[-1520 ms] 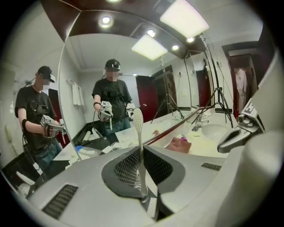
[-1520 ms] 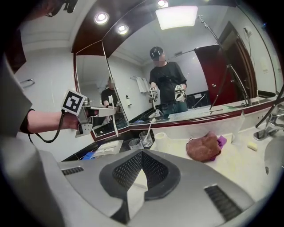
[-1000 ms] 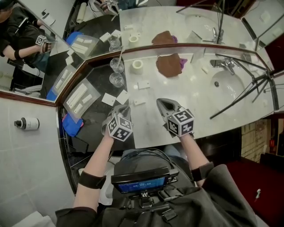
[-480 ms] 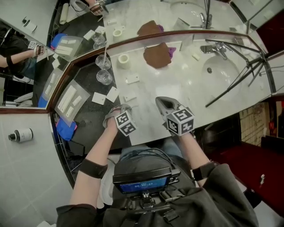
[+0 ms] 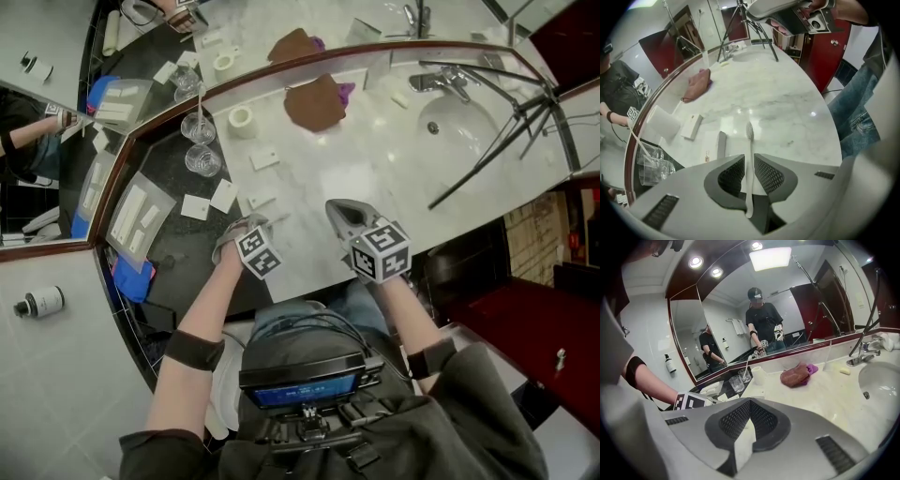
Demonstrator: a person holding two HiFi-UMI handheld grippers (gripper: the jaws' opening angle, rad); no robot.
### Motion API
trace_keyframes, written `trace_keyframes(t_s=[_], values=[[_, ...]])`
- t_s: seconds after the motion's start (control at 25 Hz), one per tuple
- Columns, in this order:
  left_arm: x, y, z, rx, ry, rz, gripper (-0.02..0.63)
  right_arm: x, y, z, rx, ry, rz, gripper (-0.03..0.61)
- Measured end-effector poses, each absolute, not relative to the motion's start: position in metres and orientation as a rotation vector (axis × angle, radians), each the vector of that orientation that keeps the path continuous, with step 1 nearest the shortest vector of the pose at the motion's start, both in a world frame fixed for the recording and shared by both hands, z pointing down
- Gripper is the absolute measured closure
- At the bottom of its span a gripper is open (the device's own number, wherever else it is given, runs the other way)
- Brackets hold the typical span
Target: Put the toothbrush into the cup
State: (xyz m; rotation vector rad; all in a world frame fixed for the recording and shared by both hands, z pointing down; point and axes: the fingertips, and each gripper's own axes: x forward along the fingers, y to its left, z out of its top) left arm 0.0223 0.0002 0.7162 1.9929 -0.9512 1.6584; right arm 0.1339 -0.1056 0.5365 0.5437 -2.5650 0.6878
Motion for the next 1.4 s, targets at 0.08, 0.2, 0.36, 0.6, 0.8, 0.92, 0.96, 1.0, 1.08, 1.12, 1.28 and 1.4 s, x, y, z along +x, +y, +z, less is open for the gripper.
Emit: trace_keyframes(t_s=[0.08, 0.2, 0.36, 0.6, 0.8, 0.92, 0.96, 1.0, 1.08, 1.12, 1.28, 1.4], values=[[0.024, 0.002, 0.718, 1.989, -0.943, 1.643, 0.531, 0.137, -0.104, 0.538, 0.545, -2.561, 0.694, 0.568], [0.024, 0.004, 0.719, 1.987, -0.935, 1.640, 0.517, 0.140, -0.103, 0.540, 0.547, -2.558, 0.699, 0.568], [0.026, 0.003, 0.716, 1.990, -0.966, 1.614, 0.517, 0.142, -0.102, 0.542, 0.547, -2.556, 0.704, 0.568], [0.022, -0.004, 0.691, 2.007, -1.074, 1.567, 0.517, 0.137, -0.101, 0.540, 0.530, -2.563, 0.695, 0.568], [0.015, -0.017, 0.629, 2.060, -1.254, 1.427, 0.529, 0.124, -0.105, 0.531, 0.507, -2.582, 0.665, 0.568], [-0.001, -0.018, 0.594, 2.076, -1.400, 1.355, 0.590, 0.112, -0.107, 0.523, 0.490, -2.597, 0.642, 0.568], [-0.007, -0.017, 0.583, 2.075, -1.446, 1.319, 0.598, 0.107, -0.107, 0.520, 0.483, -2.602, 0.633, 0.568], [-0.013, -0.015, 0.572, 2.070, -1.489, 1.276, 0.609, 0.103, -0.107, 0.518, 0.475, -2.606, 0.624, 0.568], [-0.025, -0.011, 0.553, 2.056, -1.572, 1.172, 0.611, 0.093, -0.108, 0.513, 0.458, -2.614, 0.603, 0.568], [-0.031, -0.008, 0.543, 2.045, -1.612, 1.113, 0.611, 0.088, -0.108, 0.511, 0.451, -2.617, 0.593, 0.568], [-0.055, 0.006, 0.506, 2.000, -1.750, 0.844, 0.611, 0.070, -0.107, 0.503, 0.428, -2.625, 0.564, 0.568], [-0.076, 0.018, 0.480, 1.970, -1.831, 0.669, 0.611, 0.057, -0.104, 0.499, 0.410, -2.627, 0.542, 0.568]])
